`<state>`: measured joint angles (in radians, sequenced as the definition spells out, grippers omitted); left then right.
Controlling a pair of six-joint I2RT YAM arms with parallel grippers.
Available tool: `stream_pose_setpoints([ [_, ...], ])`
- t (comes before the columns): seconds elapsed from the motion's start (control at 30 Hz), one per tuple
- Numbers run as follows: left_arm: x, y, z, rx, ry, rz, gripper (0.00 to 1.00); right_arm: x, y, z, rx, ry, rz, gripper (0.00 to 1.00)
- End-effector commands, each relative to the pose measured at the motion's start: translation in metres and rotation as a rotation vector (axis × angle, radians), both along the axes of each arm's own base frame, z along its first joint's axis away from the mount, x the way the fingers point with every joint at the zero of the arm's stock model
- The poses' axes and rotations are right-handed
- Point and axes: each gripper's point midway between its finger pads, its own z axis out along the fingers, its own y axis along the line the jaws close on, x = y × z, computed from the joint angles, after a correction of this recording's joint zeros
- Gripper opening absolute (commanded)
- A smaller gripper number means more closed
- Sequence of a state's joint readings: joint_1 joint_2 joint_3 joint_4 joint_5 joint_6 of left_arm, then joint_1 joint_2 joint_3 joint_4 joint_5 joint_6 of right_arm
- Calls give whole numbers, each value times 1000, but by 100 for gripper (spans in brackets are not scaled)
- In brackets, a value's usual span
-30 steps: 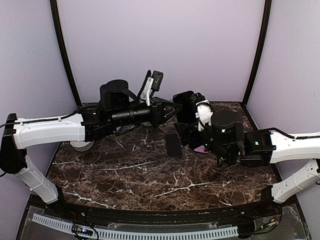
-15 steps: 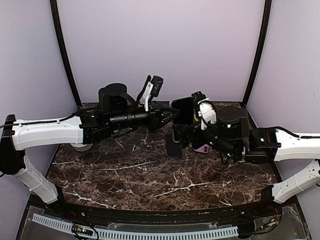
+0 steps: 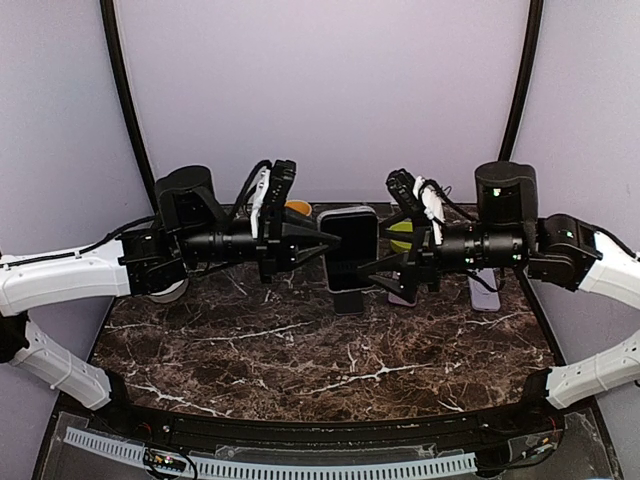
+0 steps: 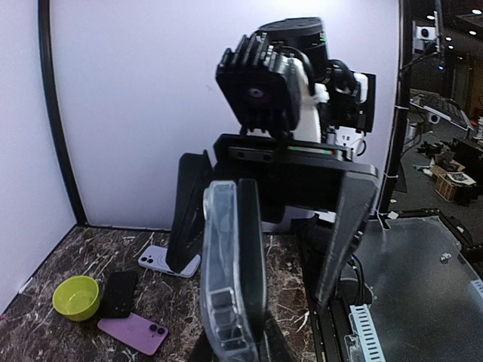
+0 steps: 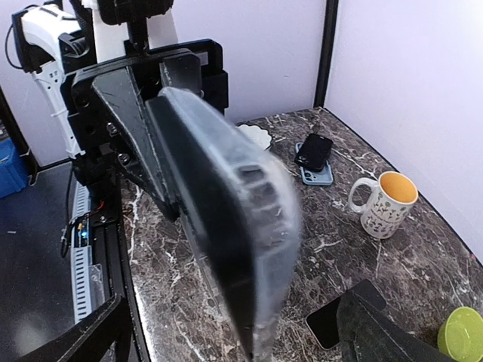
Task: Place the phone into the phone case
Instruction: Press the phone case against the phone.
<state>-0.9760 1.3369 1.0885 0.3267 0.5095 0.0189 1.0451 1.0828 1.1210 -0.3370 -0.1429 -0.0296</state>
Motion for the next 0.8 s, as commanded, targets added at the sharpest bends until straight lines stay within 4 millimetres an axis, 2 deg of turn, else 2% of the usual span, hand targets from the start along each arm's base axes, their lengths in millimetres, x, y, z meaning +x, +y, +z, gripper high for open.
stream_pose_setpoints([
  [0.0, -28, 12, 31, -92, -146, -112, 0, -23, -4, 26, 28, -50, 168, 90],
  [0.03, -30, 12, 30, -91, -146, -122, 0, -24, -5, 29, 38, -56, 176, 87],
  [0.13, -33, 11, 29, -88, -147, -142, 0, -26, -5, 40, 83, -82, 189, 84],
  [0.2, -34, 10, 28, -85, -141, -154, 0, -25, -1, 43, 97, -86, 199, 79],
  [0.37, -33, 8, 29, -81, -125, -159, 0, -26, 6, 40, 81, -61, 227, 57],
  [0.53, -29, 5, 17, -50, -110, -147, 0, -29, 6, 46, 109, -60, 238, 43],
  [0.7, -27, 3, 15, -42, -112, -146, 0, -25, 7, 47, 124, -69, 225, 22],
  [0.77, -27, 2, 14, -42, -116, -150, 0, -23, 9, 45, 113, -64, 224, 11],
])
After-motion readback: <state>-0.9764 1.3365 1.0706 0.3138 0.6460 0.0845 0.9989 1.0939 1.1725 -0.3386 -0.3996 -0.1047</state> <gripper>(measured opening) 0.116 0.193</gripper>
